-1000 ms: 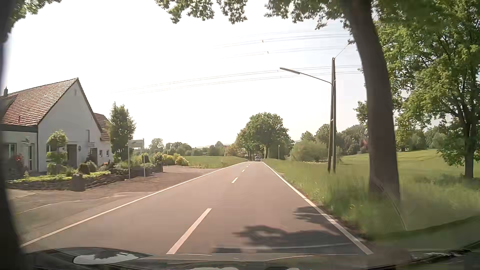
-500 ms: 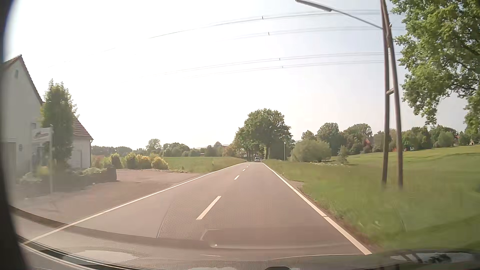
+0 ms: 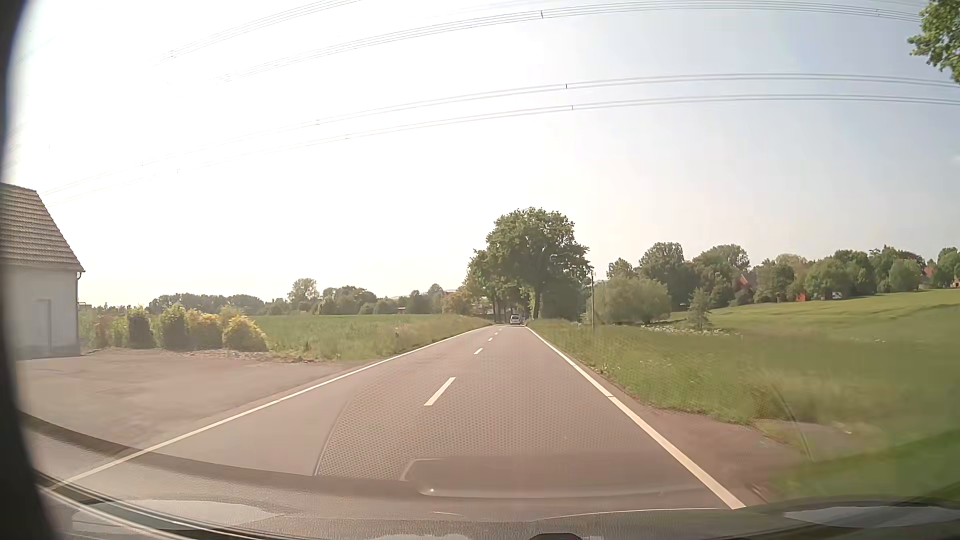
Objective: Follow the waypoints while adhering to traffic rules and regulations
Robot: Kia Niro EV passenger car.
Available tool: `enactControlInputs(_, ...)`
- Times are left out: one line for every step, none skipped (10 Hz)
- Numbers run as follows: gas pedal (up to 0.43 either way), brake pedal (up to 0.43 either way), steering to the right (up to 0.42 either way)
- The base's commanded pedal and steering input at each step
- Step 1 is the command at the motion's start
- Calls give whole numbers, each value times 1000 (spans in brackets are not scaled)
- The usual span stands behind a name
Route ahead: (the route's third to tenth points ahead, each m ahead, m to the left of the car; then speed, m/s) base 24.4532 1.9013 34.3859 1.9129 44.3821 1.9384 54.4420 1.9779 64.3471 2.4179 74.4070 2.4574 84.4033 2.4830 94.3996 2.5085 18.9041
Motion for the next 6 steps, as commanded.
enactControlInputs(189,0,-1)
enactControlInputs(189,0,-1)
enactControlInputs(189,0,-2)
enactControlInputs(189,0,-1)
enactControlInputs(189,0,-1)
enactControlInputs(189,0,-1)
